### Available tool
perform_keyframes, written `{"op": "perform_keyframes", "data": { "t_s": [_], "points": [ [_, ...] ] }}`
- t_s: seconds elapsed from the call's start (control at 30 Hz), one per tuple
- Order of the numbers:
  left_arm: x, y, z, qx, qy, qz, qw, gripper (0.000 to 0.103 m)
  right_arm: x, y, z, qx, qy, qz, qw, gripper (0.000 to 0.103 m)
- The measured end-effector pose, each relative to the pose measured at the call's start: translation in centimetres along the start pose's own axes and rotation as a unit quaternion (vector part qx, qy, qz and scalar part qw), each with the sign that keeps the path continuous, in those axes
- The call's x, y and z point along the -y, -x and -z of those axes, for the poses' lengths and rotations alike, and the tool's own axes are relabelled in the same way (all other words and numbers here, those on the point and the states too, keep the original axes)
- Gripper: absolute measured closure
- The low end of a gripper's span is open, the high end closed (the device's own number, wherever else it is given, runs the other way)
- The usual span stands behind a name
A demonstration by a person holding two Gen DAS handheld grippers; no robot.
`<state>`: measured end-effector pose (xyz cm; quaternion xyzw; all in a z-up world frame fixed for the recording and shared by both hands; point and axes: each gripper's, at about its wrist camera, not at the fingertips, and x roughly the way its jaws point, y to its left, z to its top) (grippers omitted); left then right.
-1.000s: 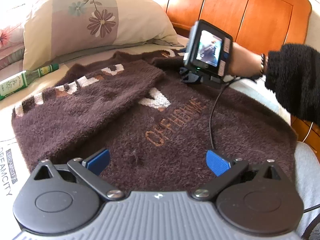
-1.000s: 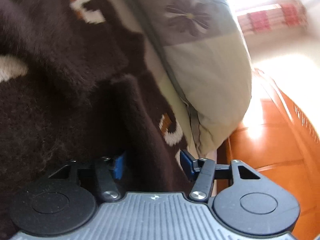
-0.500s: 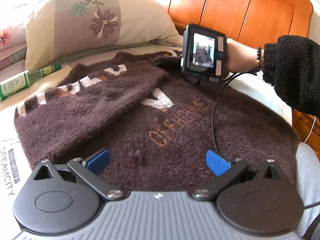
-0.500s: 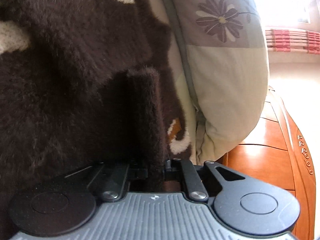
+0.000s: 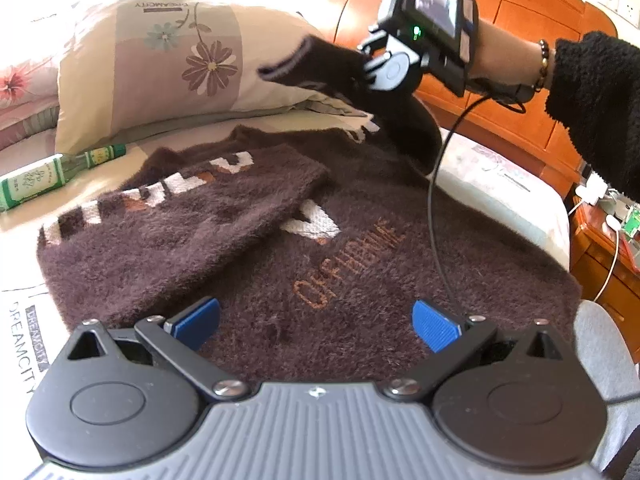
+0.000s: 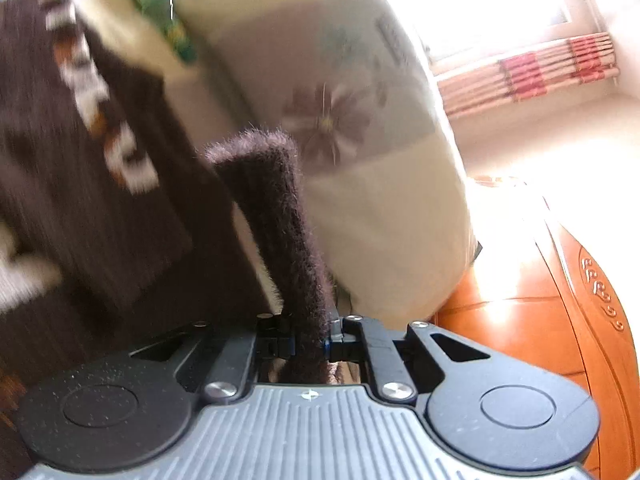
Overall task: Fold clothes
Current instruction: 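Lay the held sleeve across the sweater body and open the right tool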
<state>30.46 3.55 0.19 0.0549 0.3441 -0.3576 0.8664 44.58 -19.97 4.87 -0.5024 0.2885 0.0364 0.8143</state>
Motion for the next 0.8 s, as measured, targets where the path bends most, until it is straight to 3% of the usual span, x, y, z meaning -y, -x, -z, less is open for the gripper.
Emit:
{"op": "perform_keyframes", "data": {
  "t_s": [0.33,0.6,0.8],
  "points": [
    [-0.9,0.8,0.0,0.01,0.013,-0.002,0.9999,0.001,-2.4,2.2,-4.1,0.081,-0.025,-0.07,0.994,0.089],
    [-1.3,0.7,0.2,0.006,0.017,-0.004,0.9998,0.001,-6.3,1.6,-5.2,0.109,-0.039,-0.102,0.988,0.089],
    [-1.4,0.4,0.4,0.001,0.018,-0.004,0.9998,0.001,-8.6,1.8,-5.6,0.141,-0.035,-0.099,0.984,0.089]
  ]
}}
